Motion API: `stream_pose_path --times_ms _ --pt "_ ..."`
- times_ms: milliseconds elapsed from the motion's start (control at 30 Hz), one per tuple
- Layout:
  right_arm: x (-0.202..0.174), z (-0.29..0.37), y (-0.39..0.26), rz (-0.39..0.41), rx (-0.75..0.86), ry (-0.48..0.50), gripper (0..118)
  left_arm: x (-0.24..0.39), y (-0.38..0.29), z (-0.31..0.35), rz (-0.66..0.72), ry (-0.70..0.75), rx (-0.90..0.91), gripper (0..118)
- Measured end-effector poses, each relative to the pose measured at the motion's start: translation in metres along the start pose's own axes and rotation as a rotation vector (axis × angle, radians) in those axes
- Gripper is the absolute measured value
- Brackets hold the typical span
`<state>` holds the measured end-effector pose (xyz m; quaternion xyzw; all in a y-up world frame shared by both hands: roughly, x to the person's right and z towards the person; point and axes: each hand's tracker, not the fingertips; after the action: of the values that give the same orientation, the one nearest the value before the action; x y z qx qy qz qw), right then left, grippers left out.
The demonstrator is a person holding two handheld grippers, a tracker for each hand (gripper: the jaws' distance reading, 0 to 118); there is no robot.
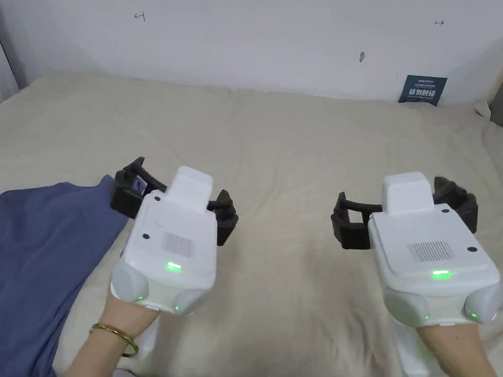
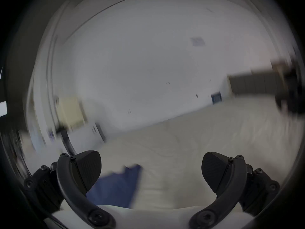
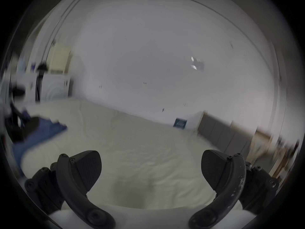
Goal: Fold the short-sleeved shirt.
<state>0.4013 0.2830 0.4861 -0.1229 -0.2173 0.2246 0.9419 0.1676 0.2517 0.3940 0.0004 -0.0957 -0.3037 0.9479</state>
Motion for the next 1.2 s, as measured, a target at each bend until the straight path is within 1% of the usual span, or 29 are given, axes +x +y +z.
stream_pose_path --times_ms 33,67,133,200,233,267,300,367,433,467,500,533,567,633,667,700,733,767,800,833,867,900,933,967,1033,1100,1200 --pt "-0.002 0.000 0.006 0.160 0.042 -0.038 118 0.003 0.002 0.000 -0.201 0.021 0.054 118" --pt "-0.005 0.000 0.011 0.344 0.102 -0.085 118 0.006 0.002 0.001 -0.394 0.050 0.121 118" --pt "-0.013 0.002 0.016 0.794 0.276 -0.174 118 0.010 -0.001 0.002 -0.783 0.093 0.287 118" --pt "-0.016 0.003 0.012 1.174 0.439 -0.192 118 0.010 -0.001 0.004 -1.037 0.090 0.431 118" --pt "-0.015 0.005 0.008 1.308 0.516 -0.161 118 0.008 -0.003 0.007 -1.126 0.075 0.516 118" --pt "-0.014 0.007 0.006 1.395 0.580 -0.142 118 0.006 -0.002 0.009 -1.178 0.066 0.573 118" --pt "-0.014 0.009 0.004 1.442 0.617 -0.134 118 0.006 0.000 0.010 -1.187 0.077 0.589 118" --pt "-0.012 0.013 0.003 1.504 0.628 -0.074 118 0.004 0.003 0.012 -1.157 0.059 0.593 118" --pt "-0.013 0.013 0.004 1.522 0.631 -0.084 118 0.002 0.006 0.012 -1.128 0.062 0.605 118" --pt "-0.011 0.013 0.007 1.511 0.628 -0.083 118 0.001 0.008 0.013 -1.111 0.063 0.599 118" --pt "-0.011 0.013 0.013 1.425 0.591 -0.078 118 -0.005 0.012 0.012 -1.029 0.062 0.580 118" --pt "-0.010 0.013 0.023 1.278 0.516 -0.061 118 -0.009 0.019 0.011 -0.898 0.051 0.539 118" --pt "-0.009 0.014 0.036 1.063 0.412 -0.011 118 -0.013 0.029 0.011 -0.733 0.031 0.474 118" --pt "0.008 0.010 0.061 0.589 0.226 0.106 118 -0.029 0.048 0.007 -0.342 -0.049 0.317 118" --pt "0.020 0.006 0.067 0.337 0.154 0.157 118 -0.038 0.053 0.003 -0.119 -0.061 0.236 118" --pt "0.030 0.002 0.067 0.113 0.092 0.205 118 -0.047 0.055 0.000 0.091 -0.082 0.169 118" --pt "0.038 0.000 0.065 -0.075 0.067 0.241 118 -0.054 0.053 -0.003 0.275 -0.105 0.133 118" --pt "0.042 -0.002 0.057 -0.216 0.067 0.252 118 -0.059 0.050 -0.006 0.430 -0.105 0.110 118" --pt "0.044 -0.003 0.050 -0.327 0.058 0.251 118 -0.061 0.045 -0.007 0.533 -0.098 0.082 118" --pt "0.044 -0.003 0.042 -0.417 0.057 0.256 118 -0.060 0.040 -0.008 0.593 -0.088 0.066 118" --pt "0.038 0.000 0.038 -0.468 0.070 0.255 118 -0.058 0.035 -0.007 0.623 -0.076 0.068 118" --pt "0.035 0.001 0.031 -0.492 0.080 0.237 118 -0.052 0.031 -0.005 0.640 -0.072 0.087 118" --pt "0.031 0.002 0.027 -0.490 0.083 0.215 118 -0.048 0.027 -0.004 0.618 -0.081 0.092 118" --pt "0.027 0.003 0.023 -0.464 0.079 0.199 118 -0.045 0.025 -0.002 0.598 -0.078 0.085 118" --pt "0.018 0.002 0.016 -0.440 0.079 0.180 118 -0.035 0.021 0.001 0.557 -0.075 0.084 118" --pt "0.017 0.003 0.009 -0.439 0.077 0.181 118 -0.033 0.016 0.002 0.552 -0.081 0.076 118" --pt "0.013 0.004 0.006 -0.458 0.050 0.180 118 -0.029 0.012 0.003 0.567 -0.086 0.048 118"
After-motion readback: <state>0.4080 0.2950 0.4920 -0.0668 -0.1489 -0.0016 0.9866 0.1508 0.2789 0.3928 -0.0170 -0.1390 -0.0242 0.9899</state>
